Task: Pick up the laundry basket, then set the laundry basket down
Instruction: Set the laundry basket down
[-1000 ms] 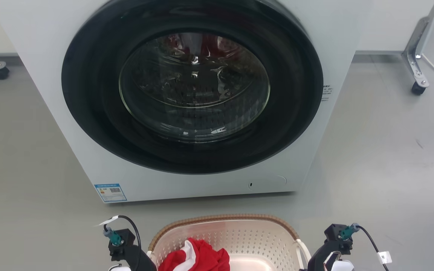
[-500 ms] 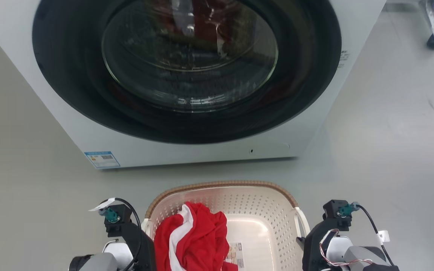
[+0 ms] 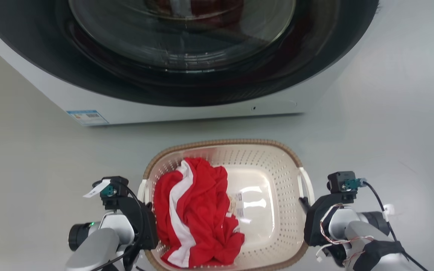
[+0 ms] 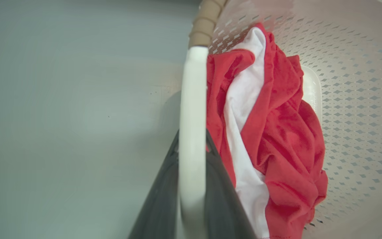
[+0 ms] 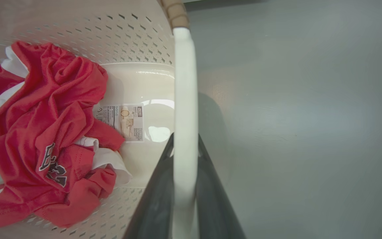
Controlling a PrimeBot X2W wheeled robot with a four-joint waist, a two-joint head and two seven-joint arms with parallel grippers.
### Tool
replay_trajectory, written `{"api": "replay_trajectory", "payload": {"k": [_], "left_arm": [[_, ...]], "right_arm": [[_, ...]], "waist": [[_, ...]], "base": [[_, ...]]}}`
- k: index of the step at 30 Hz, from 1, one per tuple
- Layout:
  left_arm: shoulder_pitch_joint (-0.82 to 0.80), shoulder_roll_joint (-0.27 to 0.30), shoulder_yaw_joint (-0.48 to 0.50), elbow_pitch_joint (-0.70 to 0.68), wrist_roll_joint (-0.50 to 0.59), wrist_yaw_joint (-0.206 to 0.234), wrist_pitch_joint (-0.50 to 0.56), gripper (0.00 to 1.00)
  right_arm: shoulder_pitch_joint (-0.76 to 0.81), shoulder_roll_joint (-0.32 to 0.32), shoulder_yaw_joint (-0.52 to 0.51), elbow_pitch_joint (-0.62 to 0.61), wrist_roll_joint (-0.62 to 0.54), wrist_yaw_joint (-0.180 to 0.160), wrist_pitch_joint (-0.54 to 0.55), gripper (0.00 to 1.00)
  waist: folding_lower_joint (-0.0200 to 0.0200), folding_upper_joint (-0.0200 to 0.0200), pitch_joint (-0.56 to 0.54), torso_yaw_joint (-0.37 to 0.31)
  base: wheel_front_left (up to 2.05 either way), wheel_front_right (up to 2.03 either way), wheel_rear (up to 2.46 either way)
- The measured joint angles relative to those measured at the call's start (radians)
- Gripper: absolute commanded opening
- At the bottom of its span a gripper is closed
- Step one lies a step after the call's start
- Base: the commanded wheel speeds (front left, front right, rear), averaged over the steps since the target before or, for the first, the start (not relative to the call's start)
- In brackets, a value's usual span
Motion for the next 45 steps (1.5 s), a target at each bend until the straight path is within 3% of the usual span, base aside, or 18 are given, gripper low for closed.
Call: {"api": "replay_trajectory", "payload": {"k": [28, 45], "left_arm": [[-0.241, 0.003, 0.000, -0.027, 0.049, 0.016, -0.177, 0.00], [-0.271, -0.005, -0.012, 0.011, 0.053, 0.006, -0.207, 0.00]], "right_arm": [[-0.224, -0.050, 0.010, -0.018, -0.061, -0.010, -0.184, 0.00], [-0.259, -0.049, 0.013, 0.018, -0.067, -0.009, -0.221, 0.00]], "waist": [[-0.0001, 0.0000, 0.385, 0.023], [-0.0003, -0.0002, 0.449, 0.027]], "base": [[0.00, 0.00, 0.00], [0.00, 0.00, 0.00]]}}
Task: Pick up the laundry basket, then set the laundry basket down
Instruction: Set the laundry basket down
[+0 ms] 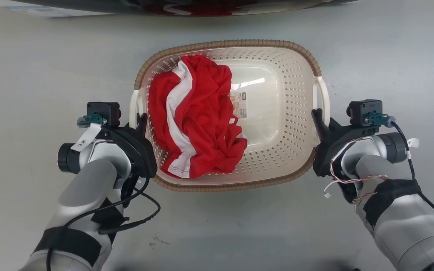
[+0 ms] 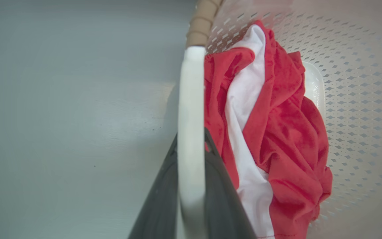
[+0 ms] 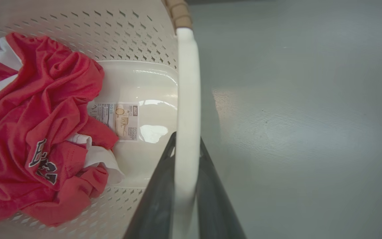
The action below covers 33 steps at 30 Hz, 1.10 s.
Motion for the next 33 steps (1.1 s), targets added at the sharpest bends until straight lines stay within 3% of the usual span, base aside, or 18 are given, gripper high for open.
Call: {"api": "replay_trajectory", "payload": {"k": [7, 8, 9, 10, 11, 33], "left_arm": [[-0.004, 0.000, -0.010, 0.012, 0.000, -0.007, -0.005, 0.00], [-0.006, 0.000, -0.011, 0.013, 0.000, -0.008, -0.008, 0.00], [-0.007, 0.000, -0.012, 0.014, 0.000, -0.008, -0.008, 0.19], [-0.009, 0.000, -0.019, 0.018, 0.008, -0.008, -0.009, 0.68], [-0.010, 0.002, -0.022, 0.021, 0.008, -0.009, -0.011, 1.00], [0.018, 0.002, -0.040, 0.054, 0.016, -0.016, -0.074, 1.00]], "right_arm": [[-0.005, 0.002, 0.002, 0.014, 0.000, 0.005, -0.013, 0.00], [-0.005, 0.002, 0.006, 0.015, -0.001, 0.008, -0.016, 0.12], [-0.005, 0.002, 0.008, 0.015, -0.002, 0.009, -0.021, 0.34], [-0.005, 0.002, 0.011, 0.019, -0.004, 0.009, -0.024, 1.00], [-0.005, 0.000, 0.013, 0.021, -0.005, 0.009, -0.026, 1.00], [0.009, -0.004, 0.053, 0.043, -0.035, 0.034, -0.074, 1.00]], "waist": [[0.0000, 0.0000, 0.004, -0.002], [0.0000, 0.0000, 0.004, -0.003], [0.0000, 0.0000, 0.004, -0.003], [0.0000, 0.0000, 0.003, -0.003], [0.0000, 0.0000, 0.002, -0.003], [0.0000, 0.0000, -0.101, -0.003]], "base": [[0.00, 0.00, 0.00], [0.00, 0.00, 0.00], [0.00, 0.00, 0.00], [0.00, 0.00, 0.00], [0.00, 0.00, 0.00], [0.00, 0.00, 0.00]]}}
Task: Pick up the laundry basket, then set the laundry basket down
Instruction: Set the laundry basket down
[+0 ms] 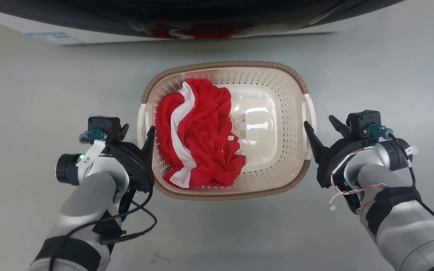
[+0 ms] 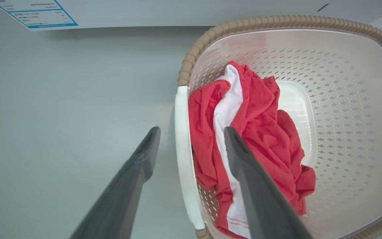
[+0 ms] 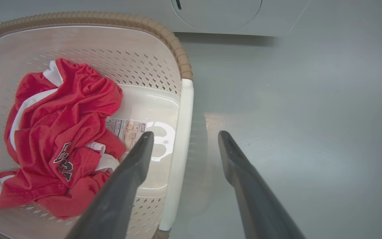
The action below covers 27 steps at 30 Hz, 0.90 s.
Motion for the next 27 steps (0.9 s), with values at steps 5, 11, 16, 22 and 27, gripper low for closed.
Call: {"api": "replay_trajectory", "payload": {"k": [5, 11, 16, 22, 27], "left_arm": [[0.032, 0.006, -0.013, 0.007, 0.003, 0.000, -0.019, 1.00], [0.080, 0.024, -0.019, 0.007, 0.021, 0.000, -0.041, 1.00], [0.131, 0.033, -0.020, 0.004, 0.026, 0.000, -0.059, 1.00], [0.198, 0.037, -0.020, -0.023, 0.026, 0.000, -0.066, 1.00], [0.240, 0.035, -0.004, -0.063, 0.025, 0.000, -0.067, 1.00]], "right_arm": [[0.028, -0.002, 0.001, 0.001, -0.001, 0.000, -0.012, 1.00], [0.078, -0.002, -0.013, -0.003, 0.007, 0.000, -0.021, 1.00], [0.123, -0.003, -0.014, -0.017, 0.007, 0.006, -0.030, 1.00], [0.179, -0.012, -0.023, -0.049, 0.008, 0.006, -0.030, 1.00], [0.229, -0.029, -0.056, -0.102, 0.025, 0.006, -0.030, 1.00]], "waist": [[0.0000, 0.0000, -0.054, -0.002], [-0.0001, 0.0000, -0.128, -0.009], [-0.0001, 0.0000, -0.195, -0.017], [-0.0002, 0.0000, -0.277, -0.026], [0.0000, 0.0000, -0.345, -0.032]], "base": [[0.00, 0.00, 0.00], [0.00, 0.00, 0.00], [0.00, 0.00, 0.00], [0.00, 0.00, 0.00], [0.00, 0.00, 0.00]]}}
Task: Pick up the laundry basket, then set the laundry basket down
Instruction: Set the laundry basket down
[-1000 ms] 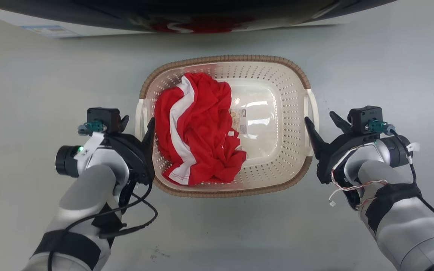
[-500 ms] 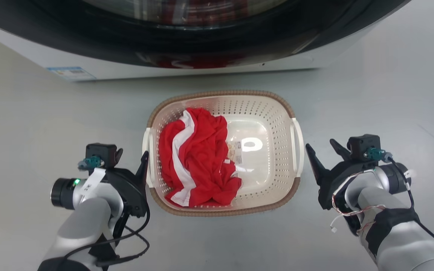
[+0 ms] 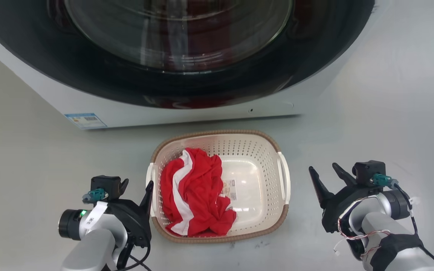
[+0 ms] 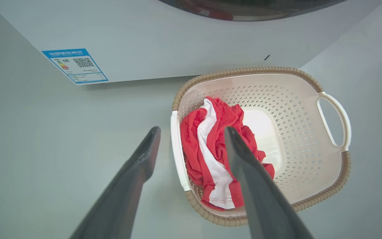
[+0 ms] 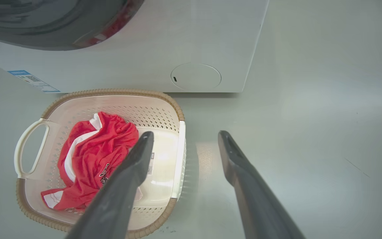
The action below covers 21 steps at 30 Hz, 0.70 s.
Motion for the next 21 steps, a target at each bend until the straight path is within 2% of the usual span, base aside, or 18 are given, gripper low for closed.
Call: {"api": "replay_trajectory", "payload": {"k": [6, 11, 21], "left_arm": [[0.056, 0.005, 0.026, -0.084, 0.000, 0.016, 0.000, 1.00], [0.112, 0.019, 0.044, -0.174, 0.011, 0.049, 0.000, 1.00], [0.257, 0.070, 0.078, -0.421, 0.082, 0.131, 0.000, 1.00]], "right_arm": [[0.055, -0.011, -0.034, -0.071, 0.000, -0.012, 0.000, 1.00], [0.116, -0.029, -0.069, -0.143, 0.005, -0.043, 0.000, 1.00], [0.244, -0.065, -0.122, -0.347, -0.043, -0.129, 0.000, 1.00]], "waist": [[-0.0001, -0.0001, -0.076, -0.004], [-0.0001, 0.0000, -0.135, -0.004], [0.0000, 0.0000, -0.240, 0.005]], "base": [[0.00, 0.00, 0.00], [0.00, 0.00, 0.00], [0.00, 0.00, 0.00]]}}
